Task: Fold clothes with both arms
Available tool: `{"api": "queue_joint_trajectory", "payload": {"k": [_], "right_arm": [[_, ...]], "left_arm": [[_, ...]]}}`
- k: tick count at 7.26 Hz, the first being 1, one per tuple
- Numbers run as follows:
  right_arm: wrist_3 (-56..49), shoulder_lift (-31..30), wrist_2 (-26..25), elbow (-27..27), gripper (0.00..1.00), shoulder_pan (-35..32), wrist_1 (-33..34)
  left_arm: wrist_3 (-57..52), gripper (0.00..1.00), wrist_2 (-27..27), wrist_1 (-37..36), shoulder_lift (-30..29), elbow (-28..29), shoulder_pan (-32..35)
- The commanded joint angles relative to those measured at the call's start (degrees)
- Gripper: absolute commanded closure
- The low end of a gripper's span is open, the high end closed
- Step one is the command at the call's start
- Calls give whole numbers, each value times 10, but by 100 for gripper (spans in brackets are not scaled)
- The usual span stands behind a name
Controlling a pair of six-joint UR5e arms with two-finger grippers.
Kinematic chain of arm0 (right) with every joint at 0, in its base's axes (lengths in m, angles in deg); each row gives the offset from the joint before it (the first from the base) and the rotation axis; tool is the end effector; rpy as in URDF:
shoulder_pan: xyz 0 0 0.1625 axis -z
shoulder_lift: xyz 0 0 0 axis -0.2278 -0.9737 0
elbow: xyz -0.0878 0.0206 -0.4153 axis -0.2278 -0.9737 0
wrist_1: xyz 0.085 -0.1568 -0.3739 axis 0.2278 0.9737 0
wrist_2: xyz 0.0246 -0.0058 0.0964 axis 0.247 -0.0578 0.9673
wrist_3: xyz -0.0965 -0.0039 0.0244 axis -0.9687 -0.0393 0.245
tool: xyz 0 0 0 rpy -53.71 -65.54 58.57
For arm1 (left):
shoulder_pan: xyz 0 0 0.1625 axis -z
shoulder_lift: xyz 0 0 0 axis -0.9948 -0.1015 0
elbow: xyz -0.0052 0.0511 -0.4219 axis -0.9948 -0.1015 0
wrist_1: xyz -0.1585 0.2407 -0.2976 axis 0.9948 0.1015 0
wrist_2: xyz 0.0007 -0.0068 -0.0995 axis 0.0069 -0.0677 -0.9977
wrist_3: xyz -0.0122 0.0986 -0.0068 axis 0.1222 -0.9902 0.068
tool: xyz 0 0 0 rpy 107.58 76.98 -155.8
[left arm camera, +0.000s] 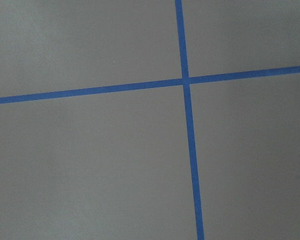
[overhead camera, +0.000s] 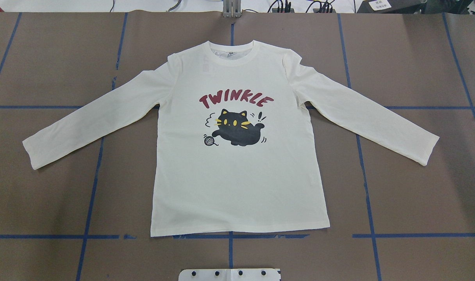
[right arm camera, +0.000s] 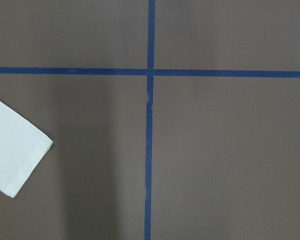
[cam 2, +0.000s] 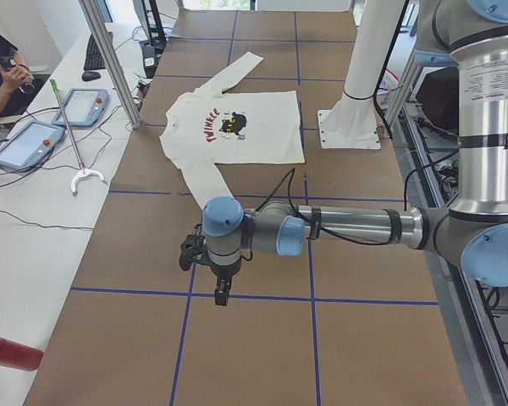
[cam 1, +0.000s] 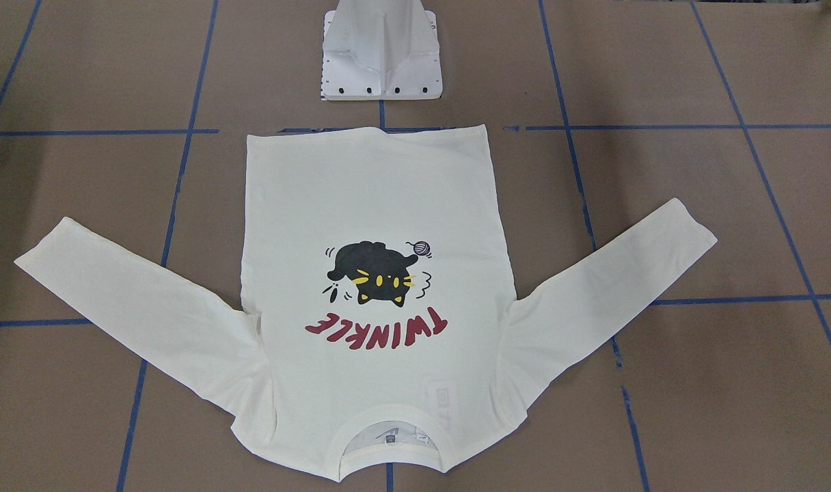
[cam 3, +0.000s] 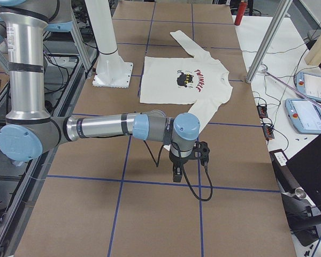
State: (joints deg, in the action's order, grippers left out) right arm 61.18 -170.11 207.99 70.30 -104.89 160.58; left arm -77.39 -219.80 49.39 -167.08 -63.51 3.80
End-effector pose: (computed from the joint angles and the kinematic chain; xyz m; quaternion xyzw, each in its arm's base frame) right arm 0.0793 -0.4617 0.6155 -0.0203 -0.3679 -0.0087 0.9296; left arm -0.0517 -0.4572 0.6409 0.0426 0.3507 0.0330 0.9349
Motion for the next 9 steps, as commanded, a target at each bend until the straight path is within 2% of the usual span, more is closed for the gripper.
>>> {"api": "queue_joint_trajectory", "payload": {"k": [1,2,4,5,6,7,8,9], "right_arm": [[4,1,-1,0,0,0,-1],[3,3,0,0,0,0,-1],[7,9,3,1,0,8,-51],[6,46,9,14,0,11,-51],[35,38,39,10,0,22,-51],[72,13,65,21,0,54,-102],[124,-48,61,23,0,80,-234],[264,-69,36,23,0,130,-354]], "left_arm": [[0,0,-2,0,0,-1,0],[2,0,-3,-1,-10,0,0],[5,0,0,1,-80,21,-1],[3,0,-4,12,-102,31,-6],[3,0,-6,42,-95,30,-28],[5,0,-19,55,-95,26,-28],[7,0,-34,61,-99,25,-28],[8,0,-62,66,-100,33,-29]]}}
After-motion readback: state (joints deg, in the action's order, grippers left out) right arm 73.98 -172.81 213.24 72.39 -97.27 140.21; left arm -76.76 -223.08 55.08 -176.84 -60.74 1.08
